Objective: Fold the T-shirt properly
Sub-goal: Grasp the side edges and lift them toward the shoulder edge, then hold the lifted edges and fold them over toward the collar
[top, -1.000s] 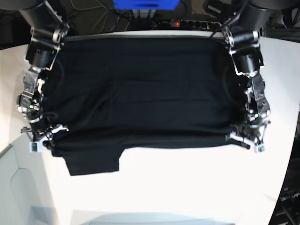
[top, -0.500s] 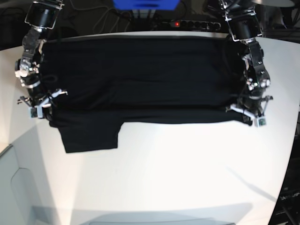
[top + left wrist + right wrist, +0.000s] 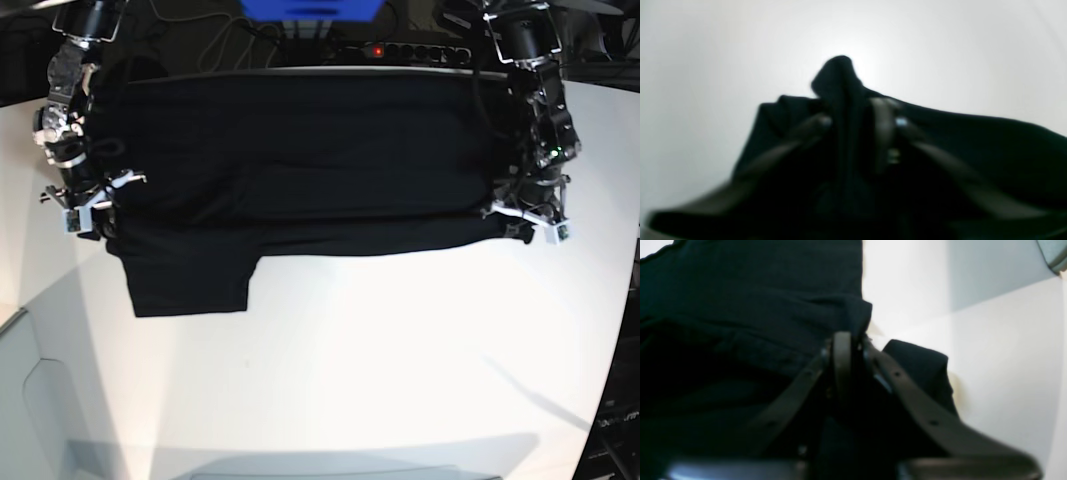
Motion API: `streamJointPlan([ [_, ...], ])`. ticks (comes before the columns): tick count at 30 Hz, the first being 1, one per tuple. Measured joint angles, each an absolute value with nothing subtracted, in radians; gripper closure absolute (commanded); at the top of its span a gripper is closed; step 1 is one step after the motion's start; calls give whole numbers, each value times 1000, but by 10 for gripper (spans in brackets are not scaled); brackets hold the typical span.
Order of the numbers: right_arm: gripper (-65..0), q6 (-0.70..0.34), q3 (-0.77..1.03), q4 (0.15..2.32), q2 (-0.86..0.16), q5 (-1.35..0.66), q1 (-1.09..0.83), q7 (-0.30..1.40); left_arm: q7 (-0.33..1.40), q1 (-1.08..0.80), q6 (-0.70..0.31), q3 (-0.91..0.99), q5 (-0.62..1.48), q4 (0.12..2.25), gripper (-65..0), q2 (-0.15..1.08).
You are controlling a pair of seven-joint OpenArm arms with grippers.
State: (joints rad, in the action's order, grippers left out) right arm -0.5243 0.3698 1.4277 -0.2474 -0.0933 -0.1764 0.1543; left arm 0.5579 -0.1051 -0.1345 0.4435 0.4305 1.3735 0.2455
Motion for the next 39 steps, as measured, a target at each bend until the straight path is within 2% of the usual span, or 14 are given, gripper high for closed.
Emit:
streamJointPlan([
  [3, -251, -524, 371, 1434, -250, -94, -175, 156, 585, -115, -135, 495, 419, 1429, -314, 229],
  [7, -319, -524, 373, 1485, -251, -99, -175, 153, 574, -113, -127, 545, 416, 1485, -317, 238],
  [17, -321, -524, 372, 1533, -247, -102, -155, 171, 587, -87, -127, 536, 409, 1478, -318, 235],
  [26, -321, -524, 372, 1531, -247, -101, -120, 236, 581, -52, -126, 535, 409, 1372, -315, 235],
  [28, -321, -524, 372, 1532, -247, -102, -120, 236, 580, -44, -127, 533, 409, 1372, -288, 235],
  [35, -321, -524, 372, 1532, -247, -101, -117, 236, 580, -39, -127, 533, 409, 1366, -88, 235],
  [37, -321, -524, 372, 1532, -247, -101, -117, 236, 580, -38, -127, 533, 411, 1367, -5, 235],
  [39, -321, -524, 372, 1532, -247, -101, -117, 236, 580, -38, -127, 533, 413, 1367, 0, 235],
])
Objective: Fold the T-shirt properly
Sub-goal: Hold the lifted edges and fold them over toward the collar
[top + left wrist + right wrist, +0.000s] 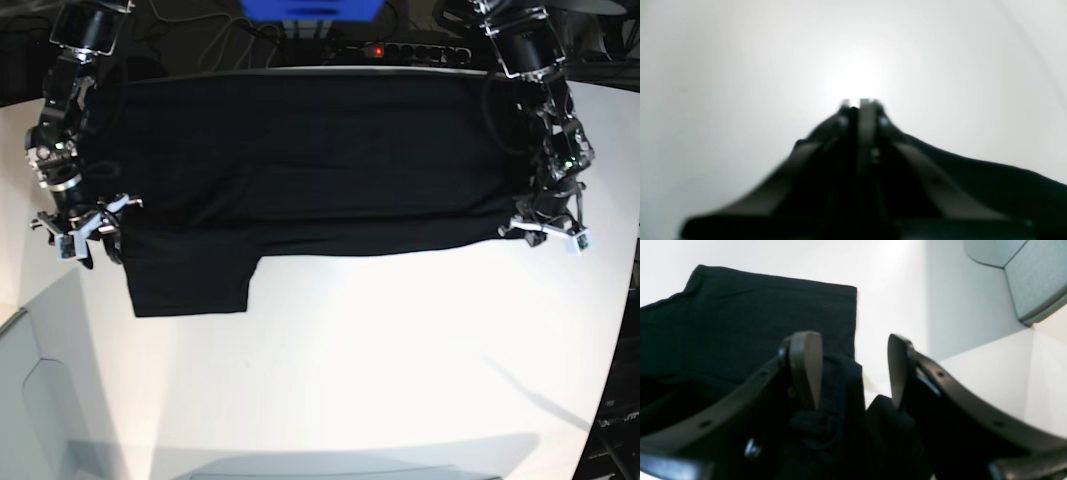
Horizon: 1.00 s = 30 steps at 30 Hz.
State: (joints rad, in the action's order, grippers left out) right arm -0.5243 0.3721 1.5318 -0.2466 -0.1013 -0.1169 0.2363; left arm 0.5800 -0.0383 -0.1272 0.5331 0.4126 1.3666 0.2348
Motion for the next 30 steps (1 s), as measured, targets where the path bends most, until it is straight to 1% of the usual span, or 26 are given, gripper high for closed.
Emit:
streamJointPlan([
  [1, -321, -524, 372, 1532, -247, -101, -117, 236, 580, -38, -127, 533, 413, 1368, -8, 235],
  [5, -323, -524, 373, 1532, -247, -97, -96, 241, 583, -45, -127, 533, 411, 1390, -1, 235],
  [11, -326, -522, 404, 1531, -247, -101, -6, 237, 577, -68, -128, 532, 420, 1516, -1, 237],
  [14, -327, -524, 398, 1516, -246, -102, 46, 301, 582, -86, -127, 532, 413, 1541, -1, 235],
  [16, -334, -522, 397, 1470, -247, -100, 102, 355, 584, -89, -127, 533, 413, 1545, -1, 235],
  [20, -373, -522, 397, 1330, -250, -100, 214, 464, 582, -88, -127, 535, 413, 1547, -1, 235],
  [24, -375, -521, 397, 1161, -253, -88, 295, 538, 584, -92, -127, 540, 412, 1547, -1, 235],
  [26, -375, -522, 396, 1123, -252, -96, 308, 558, 584, -91, -127, 540, 413, 1547, -1, 235],
  [30, -374, -519, 381, 1114, -254, -89, 301, 595, 584, -91, -127, 540, 413, 1547, -1, 235],
])
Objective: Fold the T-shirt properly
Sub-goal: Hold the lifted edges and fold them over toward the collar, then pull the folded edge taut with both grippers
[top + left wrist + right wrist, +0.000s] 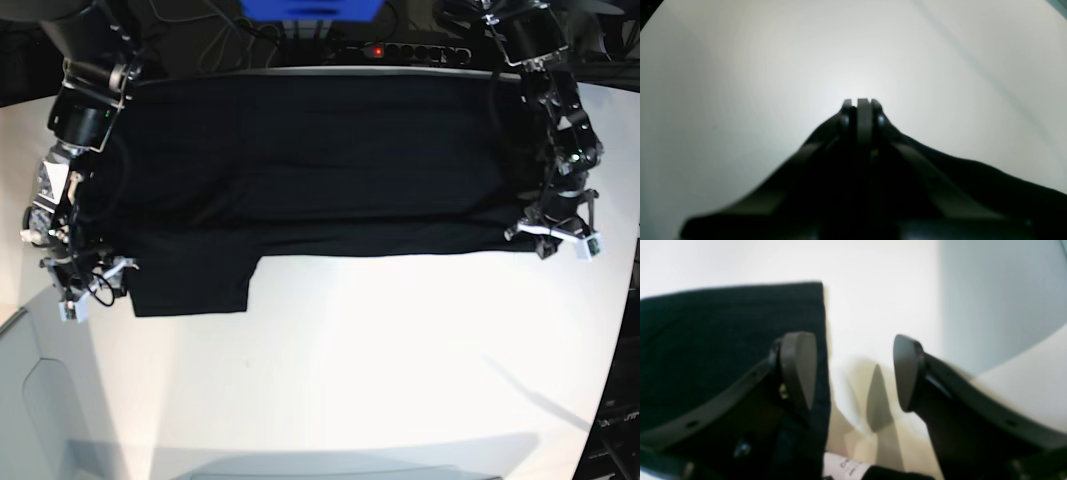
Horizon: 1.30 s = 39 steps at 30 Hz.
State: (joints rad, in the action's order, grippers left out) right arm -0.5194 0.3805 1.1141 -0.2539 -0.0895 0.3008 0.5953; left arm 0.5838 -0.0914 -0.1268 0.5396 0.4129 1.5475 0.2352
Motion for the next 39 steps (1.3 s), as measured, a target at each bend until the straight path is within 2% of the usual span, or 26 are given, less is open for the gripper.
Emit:
streamJointPlan([
  [5, -374, -520, 300, 1115, -248, -95, 262, 596, 584, -88, -127, 540, 413, 1546, -1, 235],
  [12, -365, -518, 285, 1114, -253, -102, 245, 580, 584, -86, -127, 540, 413, 1542, -1, 235],
  [15, -281, -518, 220, 1115, -263, -98, 246, 573, 584, -86, -127, 540, 413, 1542, -1, 235],
  [20, -77, -518, 177, 1117, -257, -103, 254, 573, 584, -86, -127, 540, 413, 1542, -1, 235],
  [23, 0, -518, 181, 1121, -257, -106, 255, 577, 584, -86, -127, 540, 413, 1542, -1, 235],
  [26, 0, -519, 181, 1165, -261, -91, 268, 609, 584, -86, -127, 540, 413, 1542, -1, 235],
  [32, 0, -519, 186, 1403, -284, -98, 263, 603, 585, -86, -127, 540, 413, 1546, -1, 236],
  [39, 0, -519, 232, 1708, -278, -91, 81, 612, 585, -89, -128, 541, 415, 1578, -1, 237],
])
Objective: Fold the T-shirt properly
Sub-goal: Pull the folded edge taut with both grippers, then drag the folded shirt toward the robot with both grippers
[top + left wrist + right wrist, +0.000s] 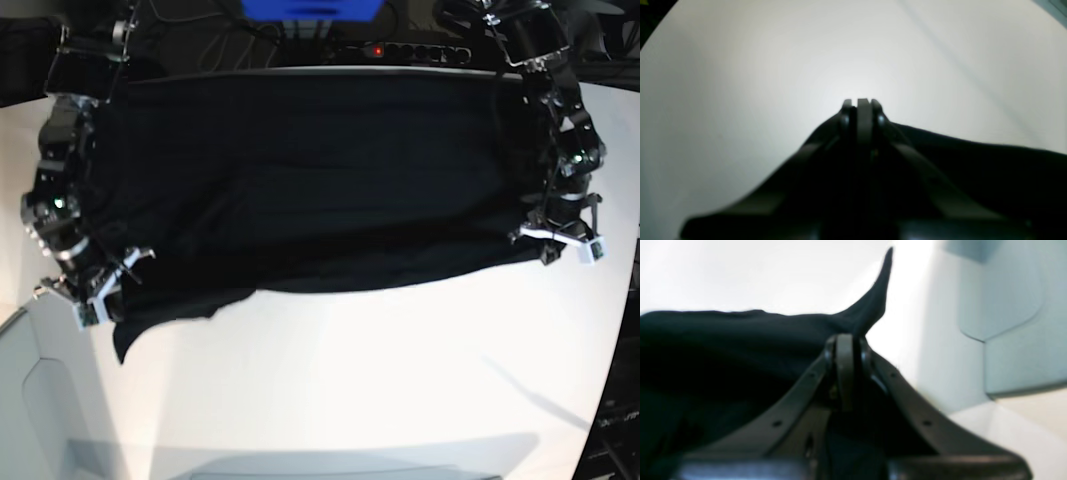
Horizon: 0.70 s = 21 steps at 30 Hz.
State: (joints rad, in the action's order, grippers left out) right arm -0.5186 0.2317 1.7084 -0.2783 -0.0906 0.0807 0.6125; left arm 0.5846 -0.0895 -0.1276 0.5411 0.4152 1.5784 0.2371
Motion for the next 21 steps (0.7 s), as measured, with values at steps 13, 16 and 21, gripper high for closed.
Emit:
streamJointPlan([
  [13, 0, -525, 406, 2018, -194, -111, -290, 603, 587, -119, -128, 541, 414, 1605, -1, 235],
  [16, 0, -524, 426, 2018, -179, -102, -353, 598, 587, -143, -128, 542, 415, 1637, -1, 238],
  [21, 0, -551, 424, 2018, -163, -108, -450, 529, 577, -178, -132, 542, 422, 1682, -1, 237],
])
